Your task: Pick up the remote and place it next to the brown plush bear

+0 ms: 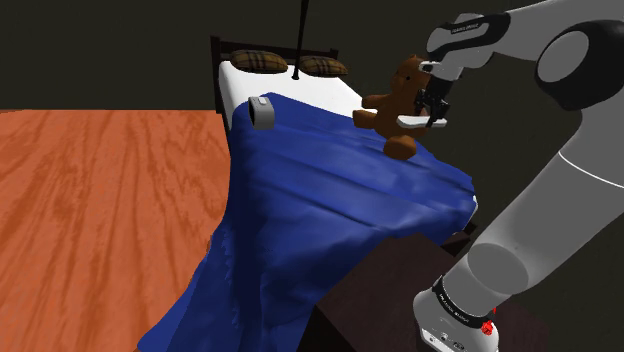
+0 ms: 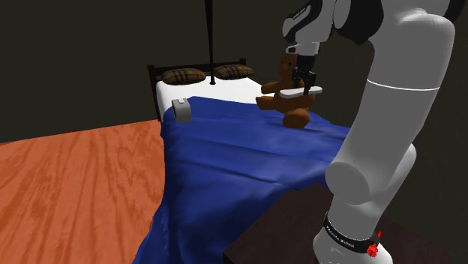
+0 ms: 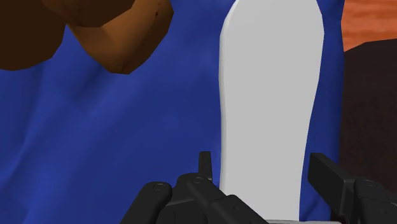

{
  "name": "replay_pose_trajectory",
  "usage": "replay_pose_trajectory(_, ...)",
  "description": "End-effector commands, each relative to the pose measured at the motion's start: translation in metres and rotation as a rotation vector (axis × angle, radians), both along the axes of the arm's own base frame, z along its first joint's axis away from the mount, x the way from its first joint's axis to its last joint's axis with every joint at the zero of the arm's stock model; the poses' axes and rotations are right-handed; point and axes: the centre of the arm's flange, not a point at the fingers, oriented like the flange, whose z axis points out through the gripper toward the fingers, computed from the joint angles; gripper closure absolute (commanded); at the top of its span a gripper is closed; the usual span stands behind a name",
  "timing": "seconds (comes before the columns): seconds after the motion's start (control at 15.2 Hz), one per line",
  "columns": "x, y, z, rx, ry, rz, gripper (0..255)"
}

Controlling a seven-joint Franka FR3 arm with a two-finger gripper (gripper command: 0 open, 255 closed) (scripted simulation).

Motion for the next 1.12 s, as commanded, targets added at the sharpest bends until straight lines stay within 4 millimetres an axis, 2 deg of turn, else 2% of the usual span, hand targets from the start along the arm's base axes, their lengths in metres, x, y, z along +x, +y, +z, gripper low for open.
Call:
replay_pose_trajectory(0.0, -0.001, 0.000, -0.010, -0.001, -0.001, 0.000, 255)
replay_pose_trajectory(1.06, -0.001, 0.000, -0.095, -0.001, -0.001, 0.000, 255)
